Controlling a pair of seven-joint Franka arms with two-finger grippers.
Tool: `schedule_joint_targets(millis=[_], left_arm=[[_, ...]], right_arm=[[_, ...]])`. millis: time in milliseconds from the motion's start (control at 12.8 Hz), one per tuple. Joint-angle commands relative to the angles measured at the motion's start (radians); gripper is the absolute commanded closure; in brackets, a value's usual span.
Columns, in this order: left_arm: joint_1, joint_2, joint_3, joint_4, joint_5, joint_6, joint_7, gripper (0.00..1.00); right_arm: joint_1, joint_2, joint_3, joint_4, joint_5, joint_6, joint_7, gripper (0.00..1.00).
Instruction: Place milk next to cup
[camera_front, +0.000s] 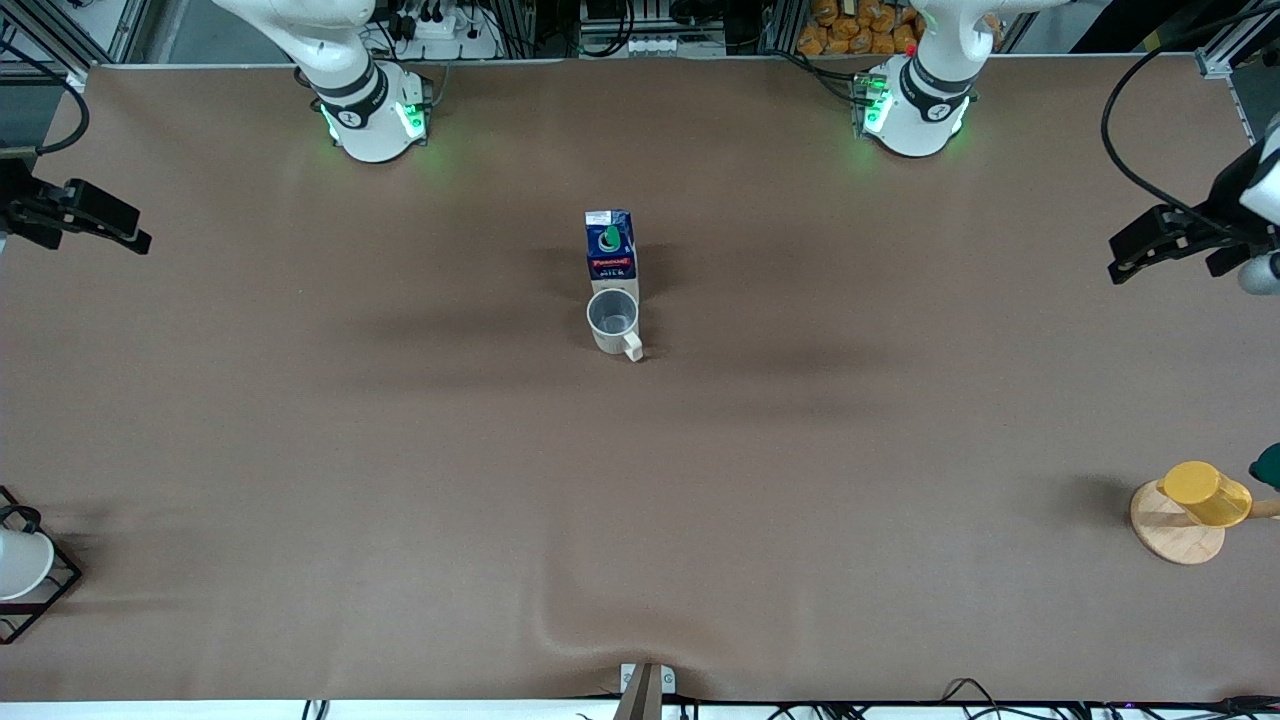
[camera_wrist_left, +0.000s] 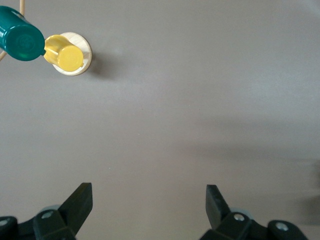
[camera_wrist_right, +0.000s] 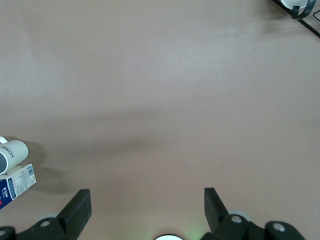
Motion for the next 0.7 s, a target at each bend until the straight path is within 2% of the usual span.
schedule_joint_targets(millis=[0, 623], left_arm=[[0.001, -0.037, 0.014, -0.036, -0.028, -0.006, 0.035, 0.0], [-0.004, -0.048, 0.02, -0.047, -0.038, -0.025, 0.034, 0.0]], right_arm=[[0.001, -0.006, -0.006, 0.006, 0.036, -0.001, 0.017, 0.0], [0.001, -0.011, -0.007, 0.006, 0.036, 0.024, 0.014, 0.0]])
